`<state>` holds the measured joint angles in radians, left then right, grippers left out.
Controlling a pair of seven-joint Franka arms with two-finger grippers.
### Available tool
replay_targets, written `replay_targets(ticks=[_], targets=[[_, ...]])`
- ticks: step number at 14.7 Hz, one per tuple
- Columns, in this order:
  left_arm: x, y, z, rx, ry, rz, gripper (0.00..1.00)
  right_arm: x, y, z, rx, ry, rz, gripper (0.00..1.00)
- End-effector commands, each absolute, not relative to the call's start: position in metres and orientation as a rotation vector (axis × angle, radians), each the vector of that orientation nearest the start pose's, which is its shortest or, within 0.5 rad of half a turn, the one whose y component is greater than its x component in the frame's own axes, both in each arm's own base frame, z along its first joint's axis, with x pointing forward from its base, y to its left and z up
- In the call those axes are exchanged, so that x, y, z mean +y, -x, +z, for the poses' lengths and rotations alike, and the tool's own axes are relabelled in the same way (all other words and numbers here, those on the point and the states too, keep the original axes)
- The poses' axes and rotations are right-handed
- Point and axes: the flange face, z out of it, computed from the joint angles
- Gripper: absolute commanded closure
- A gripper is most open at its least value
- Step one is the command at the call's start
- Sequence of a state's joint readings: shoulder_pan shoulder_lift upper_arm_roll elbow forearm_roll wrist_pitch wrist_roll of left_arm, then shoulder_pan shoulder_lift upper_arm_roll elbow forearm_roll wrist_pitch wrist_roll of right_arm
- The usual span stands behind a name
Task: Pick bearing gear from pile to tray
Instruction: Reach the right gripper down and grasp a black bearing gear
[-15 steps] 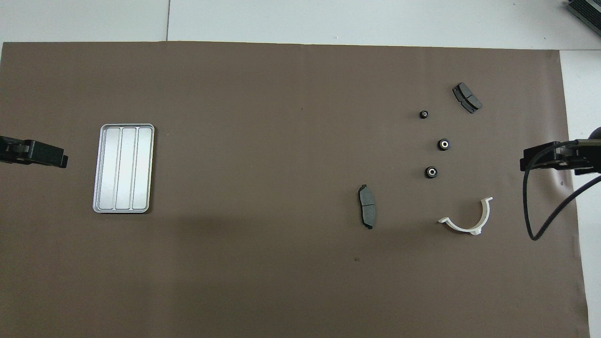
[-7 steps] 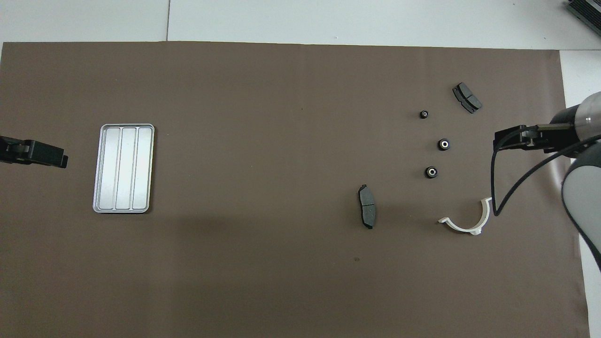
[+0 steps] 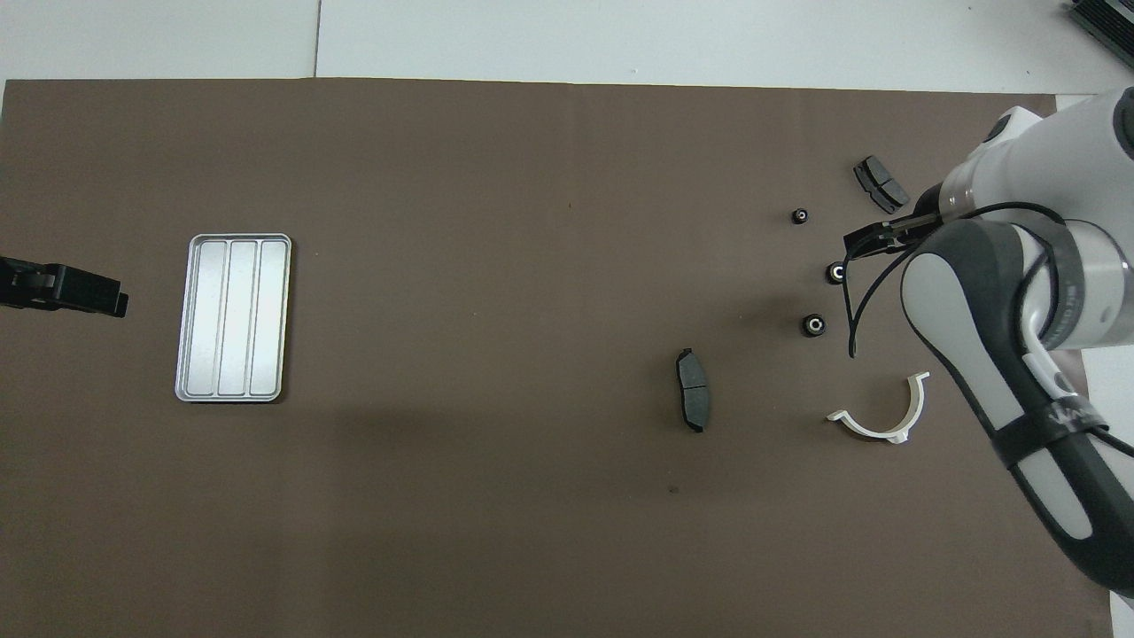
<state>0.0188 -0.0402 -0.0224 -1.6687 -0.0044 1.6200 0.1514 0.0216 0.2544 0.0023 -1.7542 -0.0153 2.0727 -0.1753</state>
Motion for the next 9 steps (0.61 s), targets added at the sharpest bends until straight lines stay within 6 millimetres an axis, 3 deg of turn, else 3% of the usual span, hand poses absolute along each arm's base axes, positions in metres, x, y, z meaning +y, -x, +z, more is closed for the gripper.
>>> replay_targets(ticks=[1,4,6,9], targets=[[0.000,-0.542,0.609,0.246,3.155,0.019,0.00,0.010,-0.634,0.377,-0.508,3.108,-0.120,0.00],[0.000,-0.542,0.609,0.246,3.155,0.019,0.00,0.010,-0.635,0.342,-0.534,3.105,-0.142,0.00],[0.000,-0.542,0.609,0.246,3.155,0.019,0.00,0.004,-0.630,0.316,-0.643,3.084,-0.088,0.00],[0.000,-0.542,0.609,0.246,3.155,0.019,0.00,-0.012,-0.627,0.300,-0.628,3.085,-0.123,0.00]])
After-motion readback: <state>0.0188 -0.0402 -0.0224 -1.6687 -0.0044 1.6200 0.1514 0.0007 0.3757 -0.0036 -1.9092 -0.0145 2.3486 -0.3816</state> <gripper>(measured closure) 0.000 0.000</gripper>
